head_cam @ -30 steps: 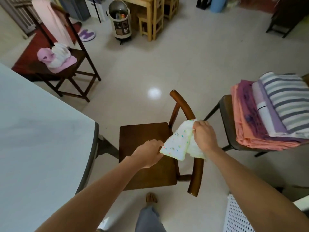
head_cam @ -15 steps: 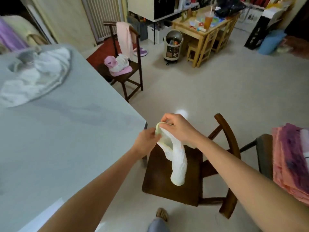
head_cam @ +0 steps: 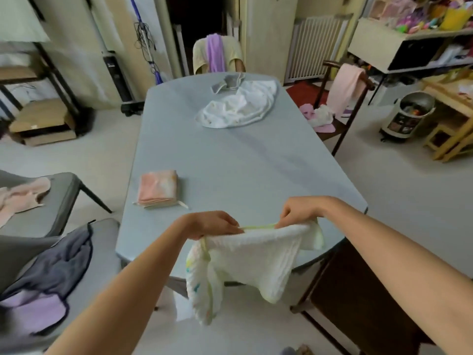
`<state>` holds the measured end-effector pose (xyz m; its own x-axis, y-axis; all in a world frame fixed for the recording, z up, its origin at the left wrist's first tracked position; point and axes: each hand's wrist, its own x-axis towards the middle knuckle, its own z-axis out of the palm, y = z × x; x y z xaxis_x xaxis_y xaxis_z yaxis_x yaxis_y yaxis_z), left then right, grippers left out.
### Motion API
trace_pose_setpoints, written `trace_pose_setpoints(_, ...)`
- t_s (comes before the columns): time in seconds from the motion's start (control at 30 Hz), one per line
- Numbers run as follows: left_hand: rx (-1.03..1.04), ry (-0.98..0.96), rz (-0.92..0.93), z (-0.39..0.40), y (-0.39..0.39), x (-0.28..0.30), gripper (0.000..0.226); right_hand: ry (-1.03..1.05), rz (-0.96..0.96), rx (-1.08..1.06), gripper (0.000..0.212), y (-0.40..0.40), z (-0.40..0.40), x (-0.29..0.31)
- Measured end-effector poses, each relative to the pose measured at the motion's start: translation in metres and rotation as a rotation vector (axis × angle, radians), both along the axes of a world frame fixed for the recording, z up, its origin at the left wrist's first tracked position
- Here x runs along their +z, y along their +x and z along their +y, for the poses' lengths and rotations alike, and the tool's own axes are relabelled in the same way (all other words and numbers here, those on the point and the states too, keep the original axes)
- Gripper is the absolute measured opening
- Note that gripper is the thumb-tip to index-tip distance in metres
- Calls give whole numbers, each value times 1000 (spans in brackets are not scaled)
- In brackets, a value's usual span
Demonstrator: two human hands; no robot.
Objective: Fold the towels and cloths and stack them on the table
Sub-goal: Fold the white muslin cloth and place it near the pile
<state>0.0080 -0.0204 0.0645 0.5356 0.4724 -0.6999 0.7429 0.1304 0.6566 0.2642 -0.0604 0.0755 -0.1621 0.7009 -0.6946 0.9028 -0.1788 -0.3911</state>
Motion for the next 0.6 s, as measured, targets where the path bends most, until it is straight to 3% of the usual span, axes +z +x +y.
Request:
trace_pose_setpoints(0.1, -111, 60, 136, 1, -53, -7, 37, -77, -107, 126, 42, -45, 14, -3)
trace_pose_setpoints(0.2, -153, 381, 245, 4, -75, -17, 41, -93, -149, 150, 27, -71, 20, -7)
trace_pose_setpoints(0.27, -121, 521, 243, 10, -78, -25, 34, -72, -197, 105, 8, -79, 20, -10)
trace_pose_setpoints(0.3, -115, 576, 241, 13, -78, -29, 29, -56, -239, 83, 11, -80, 19, -12)
trace_pose_setpoints(0.47, -108, 792, 306, 24, -54, -45, 25, 217, -522, -110, 26, -57, 15, -34)
trace_pose_setpoints(0.6, -36, 851, 373, 44, -33, -54, 23, 433, -522, -365, 24, -27, 24, -57)
